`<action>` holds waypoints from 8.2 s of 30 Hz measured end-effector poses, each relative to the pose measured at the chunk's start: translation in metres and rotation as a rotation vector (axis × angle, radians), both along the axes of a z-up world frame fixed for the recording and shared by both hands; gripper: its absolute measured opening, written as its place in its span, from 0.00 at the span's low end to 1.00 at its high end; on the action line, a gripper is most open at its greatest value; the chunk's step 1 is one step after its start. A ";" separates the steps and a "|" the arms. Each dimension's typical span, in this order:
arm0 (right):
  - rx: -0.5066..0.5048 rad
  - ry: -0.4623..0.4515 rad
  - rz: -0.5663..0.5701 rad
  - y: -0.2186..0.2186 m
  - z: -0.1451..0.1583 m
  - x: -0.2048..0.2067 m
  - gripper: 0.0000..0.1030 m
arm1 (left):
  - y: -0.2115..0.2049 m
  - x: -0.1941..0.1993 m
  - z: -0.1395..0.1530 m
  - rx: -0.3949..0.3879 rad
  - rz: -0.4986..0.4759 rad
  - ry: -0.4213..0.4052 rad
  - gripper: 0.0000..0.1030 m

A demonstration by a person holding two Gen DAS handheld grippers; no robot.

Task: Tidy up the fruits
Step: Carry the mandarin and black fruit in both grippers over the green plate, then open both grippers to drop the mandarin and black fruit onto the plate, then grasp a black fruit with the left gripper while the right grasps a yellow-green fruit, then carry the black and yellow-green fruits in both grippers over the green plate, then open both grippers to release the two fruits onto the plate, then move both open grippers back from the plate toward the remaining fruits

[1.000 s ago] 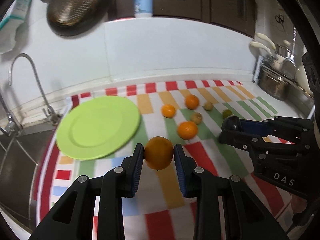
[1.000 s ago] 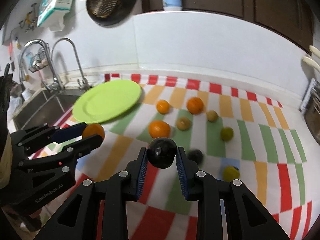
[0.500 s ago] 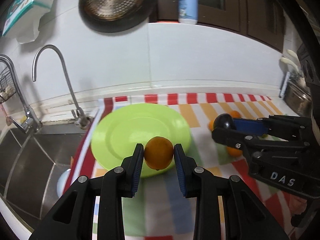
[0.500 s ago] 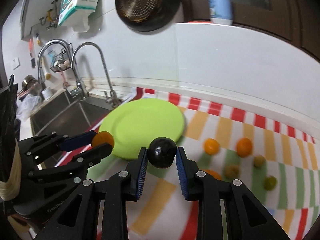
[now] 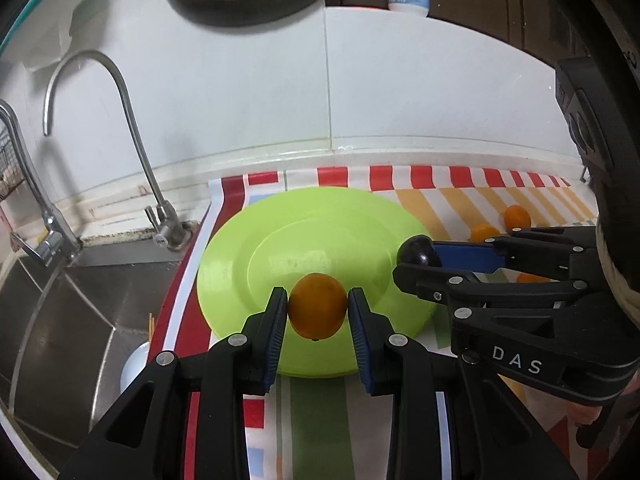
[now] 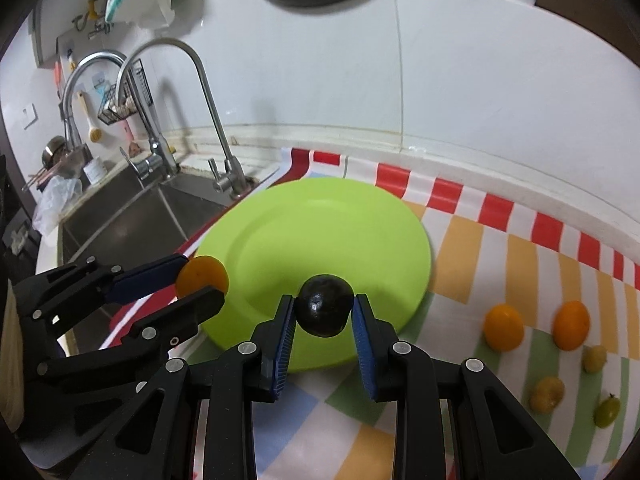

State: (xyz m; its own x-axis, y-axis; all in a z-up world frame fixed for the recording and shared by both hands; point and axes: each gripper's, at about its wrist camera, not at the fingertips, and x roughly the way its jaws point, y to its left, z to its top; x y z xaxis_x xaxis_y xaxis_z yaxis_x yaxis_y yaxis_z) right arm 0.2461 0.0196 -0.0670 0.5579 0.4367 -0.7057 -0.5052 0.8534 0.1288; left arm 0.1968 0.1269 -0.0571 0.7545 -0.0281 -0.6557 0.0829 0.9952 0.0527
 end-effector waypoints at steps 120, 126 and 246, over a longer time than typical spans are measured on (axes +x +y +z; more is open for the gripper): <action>-0.022 0.091 -0.515 -0.249 -0.048 -0.096 0.30 | -0.237 -0.005 -0.038 -0.014 -0.681 0.185 0.27; -0.015 0.067 -0.521 -0.247 -0.038 -0.102 0.29 | -0.226 -0.011 -0.026 -0.031 -0.616 0.168 0.27; 0.070 -0.143 -0.112 -0.090 0.088 -0.031 0.36 | -0.042 -0.037 0.091 -0.022 -0.037 -0.166 0.51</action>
